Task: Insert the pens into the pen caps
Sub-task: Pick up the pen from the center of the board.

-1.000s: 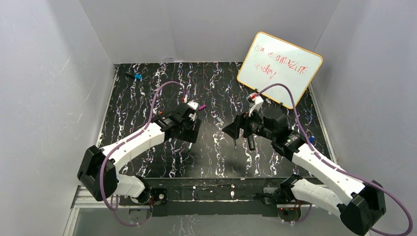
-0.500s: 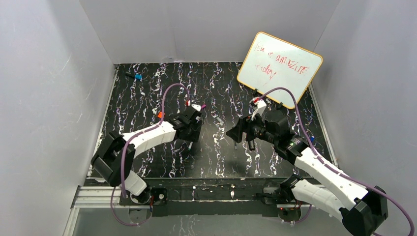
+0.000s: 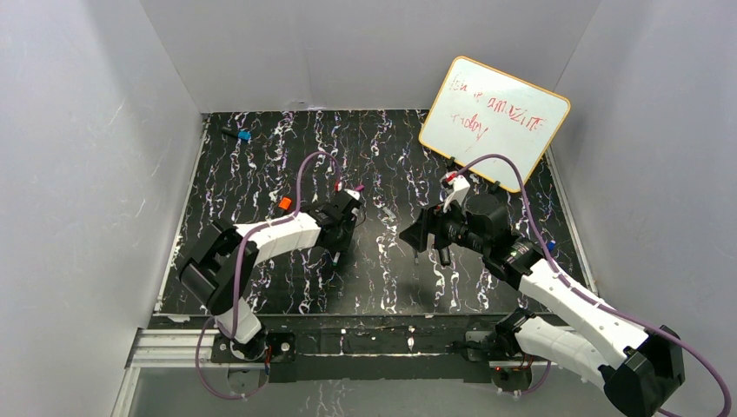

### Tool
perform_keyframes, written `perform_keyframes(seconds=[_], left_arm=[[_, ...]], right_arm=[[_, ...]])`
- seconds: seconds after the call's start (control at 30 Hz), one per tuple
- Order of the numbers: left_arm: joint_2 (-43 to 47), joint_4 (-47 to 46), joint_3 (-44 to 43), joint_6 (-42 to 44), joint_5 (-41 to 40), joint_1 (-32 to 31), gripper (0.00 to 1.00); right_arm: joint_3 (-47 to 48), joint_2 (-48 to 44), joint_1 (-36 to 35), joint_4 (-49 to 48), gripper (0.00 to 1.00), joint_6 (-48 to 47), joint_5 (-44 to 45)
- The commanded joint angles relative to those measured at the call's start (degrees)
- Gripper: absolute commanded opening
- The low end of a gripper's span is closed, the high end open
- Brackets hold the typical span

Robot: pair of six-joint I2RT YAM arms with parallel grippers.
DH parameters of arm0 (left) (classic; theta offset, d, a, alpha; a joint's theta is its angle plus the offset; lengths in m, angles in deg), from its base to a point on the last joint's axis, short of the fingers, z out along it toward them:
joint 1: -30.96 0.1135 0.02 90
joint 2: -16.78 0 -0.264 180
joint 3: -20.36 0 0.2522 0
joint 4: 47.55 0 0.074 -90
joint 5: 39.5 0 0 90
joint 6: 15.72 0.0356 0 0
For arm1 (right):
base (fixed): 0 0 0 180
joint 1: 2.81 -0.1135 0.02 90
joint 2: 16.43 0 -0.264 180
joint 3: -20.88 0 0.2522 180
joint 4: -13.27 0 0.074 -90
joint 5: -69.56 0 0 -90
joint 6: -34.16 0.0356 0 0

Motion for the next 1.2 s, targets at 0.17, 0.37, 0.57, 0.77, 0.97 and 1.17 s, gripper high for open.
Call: perform_keyframes(seconds=[0.17, 0.37, 0.57, 0.77, 0.97, 1.17], left_arm=[[-5.03, 1.41, -3.79, 2.38, 0.72, -0.21, 0.07], [-7.72, 1.49, -3.06, 3.56, 1.89, -0.23, 0.0], [5.7, 2.74, -1.04, 4.81, -1.75, 1.11, 0.0], [21.22, 9.71, -2.79, 9.05, -0.72, 2.95, 0.0], [38.18, 10.99, 1.43, 12.4, -0.87, 3.12, 0.0], [51.46, 12.46, 8.35, 12.53, 1.38, 3.22, 0.0]], right_arm=[[0.67, 0.24, -0.04, -1.4, 0.81, -1.14, 0.77], [1.4, 2.14, -0.06, -1.86, 0.81, -1.77, 1.06], [7.44, 9.62, 0.0, -2.06, 0.81, 0.29, 6.29], [22.46, 25.88, 0.15, 0.25, 0.82, 6.24, 14.58], [46.36, 46.14, 0.15, 15.15, 0.78, 29.18, 17.14], [81.53, 75.32, 0.16, 45.06, 0.76, 52.75, 14.68]])
